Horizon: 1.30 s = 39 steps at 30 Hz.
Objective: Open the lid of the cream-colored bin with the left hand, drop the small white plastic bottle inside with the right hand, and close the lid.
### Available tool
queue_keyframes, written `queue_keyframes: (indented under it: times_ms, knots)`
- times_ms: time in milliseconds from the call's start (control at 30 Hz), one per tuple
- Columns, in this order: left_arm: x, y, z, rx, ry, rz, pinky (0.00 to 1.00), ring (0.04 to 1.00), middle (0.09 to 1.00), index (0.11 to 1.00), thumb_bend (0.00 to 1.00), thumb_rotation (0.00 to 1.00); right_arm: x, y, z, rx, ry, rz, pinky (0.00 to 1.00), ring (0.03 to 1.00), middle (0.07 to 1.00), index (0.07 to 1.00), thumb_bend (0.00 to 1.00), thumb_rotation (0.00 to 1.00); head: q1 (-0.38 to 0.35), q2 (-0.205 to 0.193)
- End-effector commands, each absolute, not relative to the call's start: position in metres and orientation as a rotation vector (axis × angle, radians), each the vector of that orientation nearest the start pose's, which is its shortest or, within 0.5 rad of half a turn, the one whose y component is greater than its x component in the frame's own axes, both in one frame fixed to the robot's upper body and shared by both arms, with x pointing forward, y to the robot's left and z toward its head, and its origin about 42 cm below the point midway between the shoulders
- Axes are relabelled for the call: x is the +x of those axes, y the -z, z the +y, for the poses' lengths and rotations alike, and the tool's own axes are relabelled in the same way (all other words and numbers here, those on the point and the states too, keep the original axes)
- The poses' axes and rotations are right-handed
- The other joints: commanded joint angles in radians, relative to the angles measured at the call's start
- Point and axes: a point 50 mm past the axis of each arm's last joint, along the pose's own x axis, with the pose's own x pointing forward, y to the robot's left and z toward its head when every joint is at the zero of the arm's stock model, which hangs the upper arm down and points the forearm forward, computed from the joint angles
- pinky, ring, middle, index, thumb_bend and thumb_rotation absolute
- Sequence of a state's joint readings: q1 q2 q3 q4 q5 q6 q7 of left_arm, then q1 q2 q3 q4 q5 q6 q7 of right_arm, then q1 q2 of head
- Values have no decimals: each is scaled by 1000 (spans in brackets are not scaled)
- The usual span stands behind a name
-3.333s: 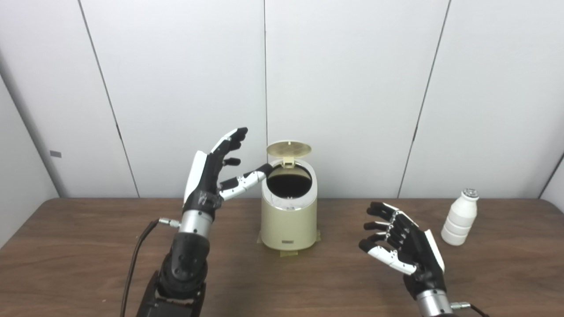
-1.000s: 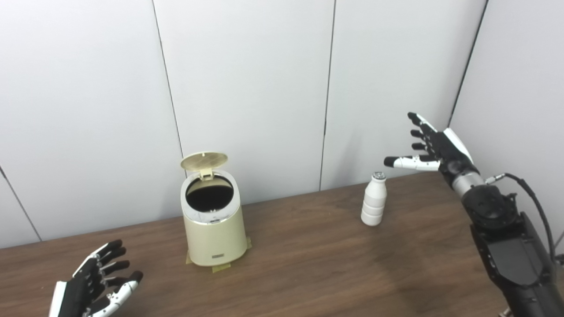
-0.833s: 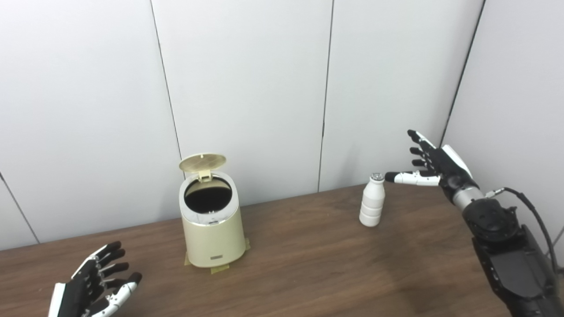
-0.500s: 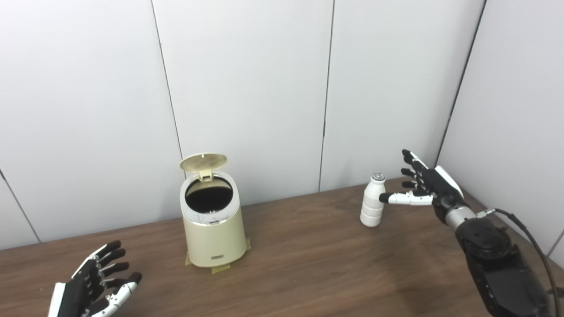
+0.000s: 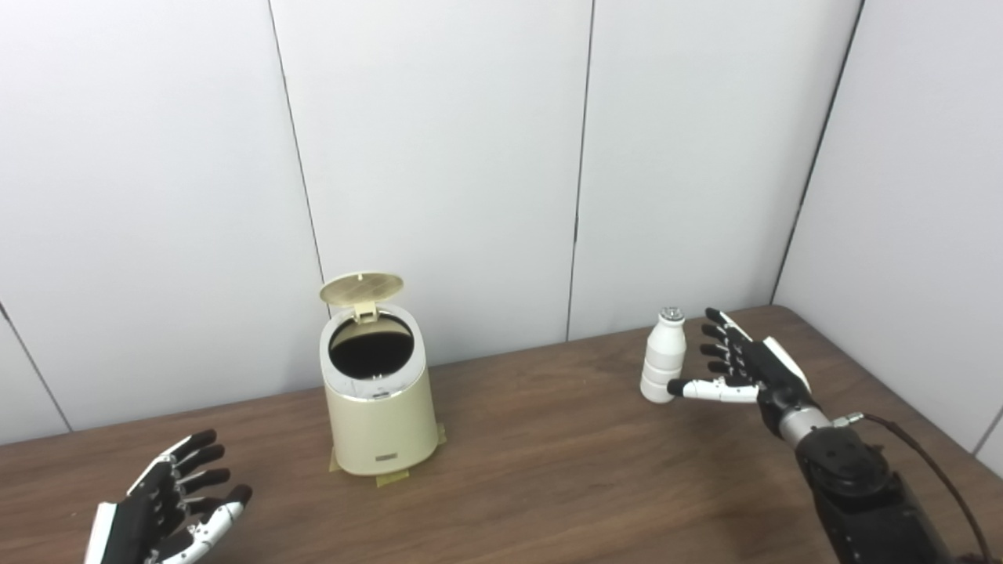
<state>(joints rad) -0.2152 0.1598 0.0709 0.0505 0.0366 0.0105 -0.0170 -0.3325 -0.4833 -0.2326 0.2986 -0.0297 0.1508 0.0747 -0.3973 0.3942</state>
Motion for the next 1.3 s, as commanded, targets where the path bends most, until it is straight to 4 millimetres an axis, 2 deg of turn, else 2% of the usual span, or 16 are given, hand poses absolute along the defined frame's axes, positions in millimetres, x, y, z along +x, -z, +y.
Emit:
queue_keyframes:
  times_ms: [0,233,500,733,967,1267]
  knots:
    - [359,-178,266,201,-10,-243,576,716,785,824,551,0,391,-212,-434,-428,261,-45,845,860,921,954,823,180,0,0]
    - [358,-178,264,188,0,-245,579,725,791,827,544,0,396,-208,-431,-431,274,-23,810,846,906,936,872,212,3,1]
    - [358,-178,263,195,4,-246,561,702,772,819,549,0,407,-205,-422,-425,288,-16,778,842,878,887,837,148,5,4]
    - [357,-180,263,201,5,-250,552,692,767,812,560,0,416,-204,-415,-442,282,-8,782,845,880,892,816,138,8,7]
    - [357,-179,263,195,10,-254,563,698,774,818,555,0,423,-205,-410,-452,261,-20,743,813,859,883,837,176,8,9]
    - [358,-178,265,184,12,-246,588,713,786,825,549,0,424,-206,-405,-409,272,-35,698,773,845,872,815,105,12,15]
